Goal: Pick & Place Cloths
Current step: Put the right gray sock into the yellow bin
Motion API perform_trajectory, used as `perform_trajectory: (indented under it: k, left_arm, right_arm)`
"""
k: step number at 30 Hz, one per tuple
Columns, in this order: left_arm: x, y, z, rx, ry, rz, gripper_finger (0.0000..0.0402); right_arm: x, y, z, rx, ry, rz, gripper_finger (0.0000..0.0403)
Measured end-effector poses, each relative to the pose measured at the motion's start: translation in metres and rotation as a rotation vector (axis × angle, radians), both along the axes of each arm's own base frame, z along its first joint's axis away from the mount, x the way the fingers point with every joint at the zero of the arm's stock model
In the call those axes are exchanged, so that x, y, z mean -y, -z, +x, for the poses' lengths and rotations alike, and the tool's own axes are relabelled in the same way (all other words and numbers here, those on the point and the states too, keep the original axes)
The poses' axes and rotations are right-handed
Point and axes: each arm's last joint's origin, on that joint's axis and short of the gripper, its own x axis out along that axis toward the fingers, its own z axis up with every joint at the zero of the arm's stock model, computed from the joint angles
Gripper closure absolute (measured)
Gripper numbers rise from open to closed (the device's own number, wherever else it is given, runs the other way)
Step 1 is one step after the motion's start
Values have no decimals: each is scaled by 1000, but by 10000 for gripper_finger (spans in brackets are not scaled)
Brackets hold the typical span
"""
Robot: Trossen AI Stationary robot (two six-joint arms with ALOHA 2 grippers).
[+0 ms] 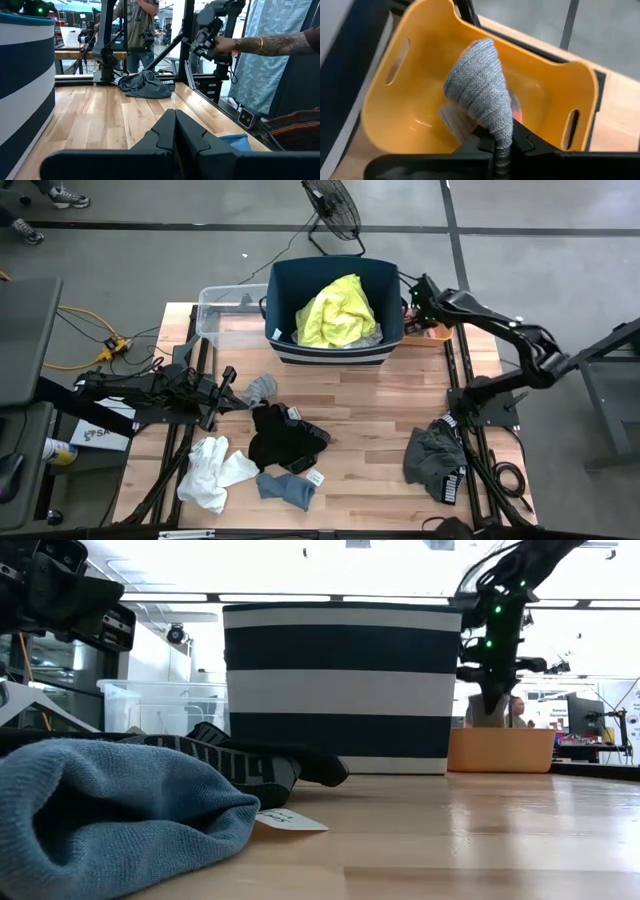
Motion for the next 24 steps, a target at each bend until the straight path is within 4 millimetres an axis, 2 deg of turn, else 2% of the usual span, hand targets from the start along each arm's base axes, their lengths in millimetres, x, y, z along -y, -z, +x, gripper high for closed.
perform_trajectory:
  k: [9, 24]
  left_arm:
    - [0, 0, 0, 0, 0, 0, 400]
    - [0, 0, 0, 0, 0, 0, 400]
  right_arm:
    - [17, 22, -7, -23, 124, 83, 399]
    - [31, 22, -21, 174, 223, 146, 399]
